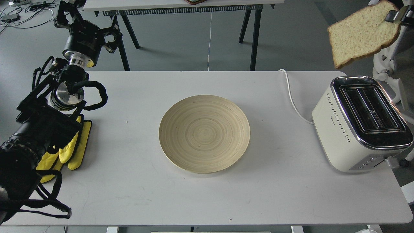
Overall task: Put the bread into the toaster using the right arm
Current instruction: 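Lower the held bread slice down into the toaster slot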
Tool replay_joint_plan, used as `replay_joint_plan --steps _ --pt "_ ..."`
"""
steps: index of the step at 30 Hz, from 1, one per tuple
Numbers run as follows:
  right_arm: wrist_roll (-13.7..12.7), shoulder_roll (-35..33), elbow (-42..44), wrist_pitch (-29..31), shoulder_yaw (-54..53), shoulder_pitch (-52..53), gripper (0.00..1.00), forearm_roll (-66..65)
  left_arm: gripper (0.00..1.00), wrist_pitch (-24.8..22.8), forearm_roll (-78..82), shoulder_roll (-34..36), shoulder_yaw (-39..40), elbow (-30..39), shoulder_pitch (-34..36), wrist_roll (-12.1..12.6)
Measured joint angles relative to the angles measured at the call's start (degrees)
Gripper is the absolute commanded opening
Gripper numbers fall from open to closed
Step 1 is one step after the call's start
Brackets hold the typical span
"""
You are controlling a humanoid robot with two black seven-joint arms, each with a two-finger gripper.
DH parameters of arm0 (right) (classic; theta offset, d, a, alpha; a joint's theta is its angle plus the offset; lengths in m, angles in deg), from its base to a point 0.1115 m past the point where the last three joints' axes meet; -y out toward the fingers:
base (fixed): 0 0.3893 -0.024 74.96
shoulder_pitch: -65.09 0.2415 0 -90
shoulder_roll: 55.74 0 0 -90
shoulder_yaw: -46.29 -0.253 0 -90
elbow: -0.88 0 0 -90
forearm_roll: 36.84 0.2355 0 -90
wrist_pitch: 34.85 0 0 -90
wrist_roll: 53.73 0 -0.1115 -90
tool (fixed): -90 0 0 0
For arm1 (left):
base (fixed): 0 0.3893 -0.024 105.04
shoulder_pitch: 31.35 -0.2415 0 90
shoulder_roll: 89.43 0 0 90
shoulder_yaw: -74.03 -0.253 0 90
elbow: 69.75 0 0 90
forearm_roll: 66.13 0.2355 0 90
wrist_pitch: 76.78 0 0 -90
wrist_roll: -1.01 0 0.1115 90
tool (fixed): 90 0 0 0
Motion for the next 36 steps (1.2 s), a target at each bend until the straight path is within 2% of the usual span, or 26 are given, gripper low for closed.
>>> replay_joint_plan --steps 8,15,20,26,36 --pt "0.07 -10.14 -8.56 2.72 1.0 -0.25 0.0 -6.06 1.0 0.0 0.06 0.0 -0.07 0.0 0.0 0.13" --pt "0.43 -13.28 -9.38 2.84 1.2 -5.63 0.0 -11.24 1.0 0.0 0.09 0.0 -0.09 0.0 0.0 0.15" --pt "0.78 -13.17 -9.34 2.19 0.78 -10.88 0.0 -13.18 1.0 0.0 0.09 0.0 -0.09 0.0 0.0 0.15" --pt "0.8 -12.34 -8.66 1.52 0.64 -11.59 0.0 -13.27 1.0 0.0 0.09 0.0 -0.09 0.0 0.0 0.15" --pt "0.8 -4.39 -3.82 1.36 0.91 -11.82 0.0 -13.03 1.0 0.0 0.09 0.0 -0.09 0.0 0.0 0.15"
